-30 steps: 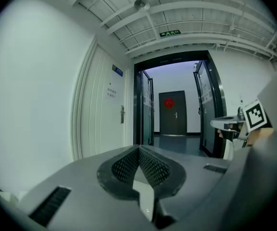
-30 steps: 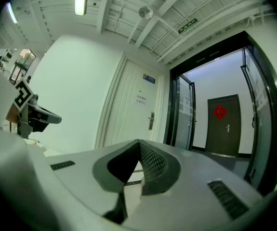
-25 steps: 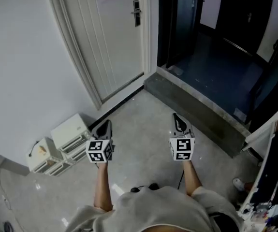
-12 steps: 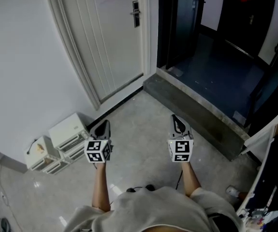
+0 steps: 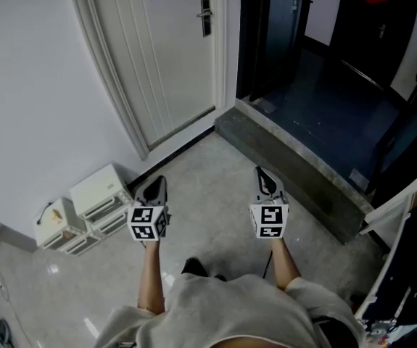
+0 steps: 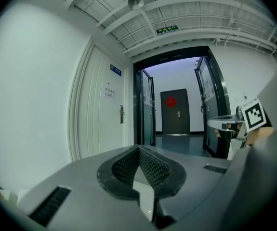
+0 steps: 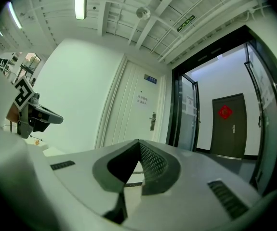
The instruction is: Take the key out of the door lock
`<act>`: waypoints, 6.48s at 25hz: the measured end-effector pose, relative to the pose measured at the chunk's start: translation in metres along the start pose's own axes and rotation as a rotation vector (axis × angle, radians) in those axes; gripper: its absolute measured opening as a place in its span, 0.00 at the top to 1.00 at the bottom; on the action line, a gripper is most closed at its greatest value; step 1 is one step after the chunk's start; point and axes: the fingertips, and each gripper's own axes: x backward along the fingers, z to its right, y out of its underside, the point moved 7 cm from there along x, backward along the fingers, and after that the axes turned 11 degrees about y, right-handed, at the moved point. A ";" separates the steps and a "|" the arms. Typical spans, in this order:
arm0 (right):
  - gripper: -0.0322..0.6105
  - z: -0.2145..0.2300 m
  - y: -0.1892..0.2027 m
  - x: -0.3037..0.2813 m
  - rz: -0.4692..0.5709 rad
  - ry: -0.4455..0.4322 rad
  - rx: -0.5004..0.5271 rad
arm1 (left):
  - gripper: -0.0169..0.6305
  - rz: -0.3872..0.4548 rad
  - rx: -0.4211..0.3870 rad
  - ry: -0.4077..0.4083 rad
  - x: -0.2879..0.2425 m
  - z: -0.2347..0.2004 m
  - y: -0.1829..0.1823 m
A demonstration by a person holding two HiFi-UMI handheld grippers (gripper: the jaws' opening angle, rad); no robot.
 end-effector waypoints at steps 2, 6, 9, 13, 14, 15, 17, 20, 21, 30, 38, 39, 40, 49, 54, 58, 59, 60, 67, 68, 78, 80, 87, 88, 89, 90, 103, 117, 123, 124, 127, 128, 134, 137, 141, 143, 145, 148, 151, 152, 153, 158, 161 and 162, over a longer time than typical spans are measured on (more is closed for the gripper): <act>0.91 -0.001 0.000 -0.008 0.001 -0.002 0.000 | 0.95 0.003 0.000 -0.006 -0.006 -0.005 -0.001; 0.91 -0.007 0.004 -0.027 0.004 -0.003 0.006 | 0.95 0.009 0.004 -0.007 -0.023 -0.022 0.002; 0.91 -0.007 0.009 -0.046 -0.003 0.003 0.015 | 0.95 0.010 0.009 0.009 -0.047 -0.032 0.003; 0.91 -0.005 0.010 -0.087 -0.004 0.025 0.022 | 0.95 0.012 0.014 0.040 -0.090 -0.054 0.001; 0.91 -0.005 0.009 -0.098 -0.006 0.032 0.024 | 0.95 0.011 0.017 0.050 -0.101 -0.061 0.000; 0.91 -0.005 0.009 -0.111 -0.007 0.039 0.027 | 0.95 0.012 0.019 0.059 -0.113 -0.069 -0.001; 0.91 -0.007 0.007 -0.139 -0.007 0.050 0.035 | 0.95 0.017 0.019 0.074 -0.138 -0.088 -0.006; 0.91 -0.011 0.002 -0.181 -0.003 0.062 0.043 | 0.95 0.027 0.013 0.088 -0.176 -0.118 -0.017; 0.91 -0.012 0.000 -0.195 0.000 0.068 0.043 | 0.95 0.030 0.008 0.093 -0.188 -0.128 -0.022; 0.91 -0.042 -0.019 -0.347 0.013 0.093 0.054 | 0.95 0.046 -0.012 0.121 -0.295 -0.243 -0.060; 0.91 -0.064 -0.019 -0.449 0.009 0.118 0.060 | 0.95 0.034 -0.012 0.159 -0.376 -0.321 -0.071; 0.91 -0.066 -0.017 -0.457 0.001 0.123 0.059 | 0.95 0.035 -0.017 0.165 -0.384 -0.327 -0.073; 0.91 -0.068 -0.014 -0.464 -0.011 0.127 0.057 | 0.95 0.035 -0.014 0.172 -0.391 -0.331 -0.073; 0.91 -0.068 0.015 -0.511 -0.067 0.122 0.046 | 0.95 0.002 0.007 0.189 -0.442 -0.354 -0.059; 0.91 -0.061 0.031 -0.541 -0.080 0.116 0.041 | 0.95 -0.007 -0.006 0.198 -0.475 -0.361 -0.056; 0.91 -0.054 0.042 -0.582 -0.078 0.109 0.034 | 0.95 -0.003 -0.012 0.190 -0.516 -0.376 -0.057; 0.91 -0.052 0.046 -0.593 -0.078 0.106 0.031 | 0.95 -0.005 -0.013 0.190 -0.527 -0.379 -0.057; 0.91 -0.049 0.049 -0.606 -0.077 0.103 0.028 | 0.95 -0.007 -0.015 0.190 -0.540 -0.382 -0.058; 0.91 -0.021 0.063 -0.718 -0.079 0.072 0.028 | 0.95 -0.012 -0.016 0.181 -0.644 -0.414 -0.073; 0.91 -0.016 0.062 -0.736 -0.076 0.065 0.030 | 0.95 -0.016 -0.014 0.180 -0.662 -0.419 -0.076; 0.91 0.029 0.051 -0.918 -0.049 0.002 0.050 | 0.95 -0.005 -0.019 0.165 -0.830 -0.469 -0.121; 0.91 0.038 0.053 -0.949 -0.049 -0.011 0.058 | 0.95 -0.003 -0.017 0.156 -0.858 -0.477 -0.127; 0.91 0.053 0.060 -1.045 -0.032 -0.076 0.065 | 0.95 0.001 -0.019 0.122 -0.940 -0.510 -0.142; 0.91 0.054 0.061 -1.056 -0.033 -0.084 0.067 | 0.95 0.000 -0.020 0.120 -0.948 -0.513 -0.143; 0.91 0.055 0.064 -1.065 -0.036 -0.090 0.067 | 0.95 -0.003 -0.021 0.118 -0.956 -0.515 -0.144; 0.91 0.056 0.066 -1.074 -0.040 -0.096 0.068 | 0.95 -0.006 -0.022 0.118 -0.962 -0.517 -0.145; 0.91 0.053 0.105 -1.097 -0.129 -0.137 0.048 | 0.95 -0.064 -0.001 0.110 -0.986 -0.525 -0.125; 0.91 0.041 0.094 -1.117 -0.110 -0.109 0.070 | 0.95 -0.022 -0.003 0.155 -1.003 -0.539 -0.135; 0.91 0.031 0.088 -1.136 -0.097 -0.105 0.071 | 0.95 0.001 -0.005 0.171 -1.017 -0.549 -0.143; 0.91 0.029 0.087 -1.139 -0.095 -0.106 0.071 | 0.95 0.002 -0.007 0.173 -1.019 -0.551 -0.143; 0.91 0.024 0.084 -1.147 -0.087 -0.110 0.065 | 0.95 0.005 -0.009 0.181 -1.023 -0.555 -0.145; 0.91 0.023 0.083 -1.150 -0.085 -0.111 0.068 | 0.95 0.007 -0.006 0.185 -1.025 -0.557 -0.145; 0.91 0.016 0.067 -1.170 -0.047 -0.129 0.120 | 0.95 0.002 0.006 0.204 -1.030 -0.558 -0.141; 0.91 0.014 0.053 -1.181 -0.008 -0.142 0.160 | 0.95 -0.004 0.006 0.207 -1.029 -0.559 -0.140; 0.91 0.012 0.034 -1.197 0.053 -0.162 0.262 | 0.95 -0.013 0.008 0.212 -1.026 -0.558 -0.137; 0.91 0.012 0.025 -1.204 0.078 -0.160 0.319 | 0.95 -0.018 0.007 0.212 -1.025 -0.559 -0.135; 0.91 0.012 0.019 -1.212 0.094 -0.161 0.364 | 0.95 -0.019 0.007 0.211 -1.023 -0.560 -0.135; 0.91 0.012 0.011 -1.220 0.102 -0.168 0.433 | 0.95 -0.017 0.011 0.211 -1.019 -0.561 -0.136; 0.91 0.012 0.004 -1.227 0.126 -0.165 0.544 | 0.95 -0.015 0.007 0.209 -1.017 -0.562 -0.137; 0.91 0.011 0.003 -1.230 0.137 -0.160 0.598 | 0.95 -0.015 0.005 0.208 -1.017 -0.563 -0.138; 0.91 0.010 0.002 -1.232 0.148 -0.154 0.661 | 0.95 -0.016 0.004 0.207 -1.016 -0.564 -0.138; 0.91 0.009 0.000 -1.242 0.172 -0.151 0.888 | 0.95 -0.021 0.008 0.206 -1.013 -0.568 -0.134; 0.91 0.010 -0.002 -1.247 0.179 -0.149 0.974 | 0.95 -0.019 0.012 0.209 -1.013 -0.569 -0.133; 0.91 0.010 -0.003 -1.248 0.183 -0.148 1.006 | 0.95 -0.019 0.012 0.210 -1.013 -0.569 -0.133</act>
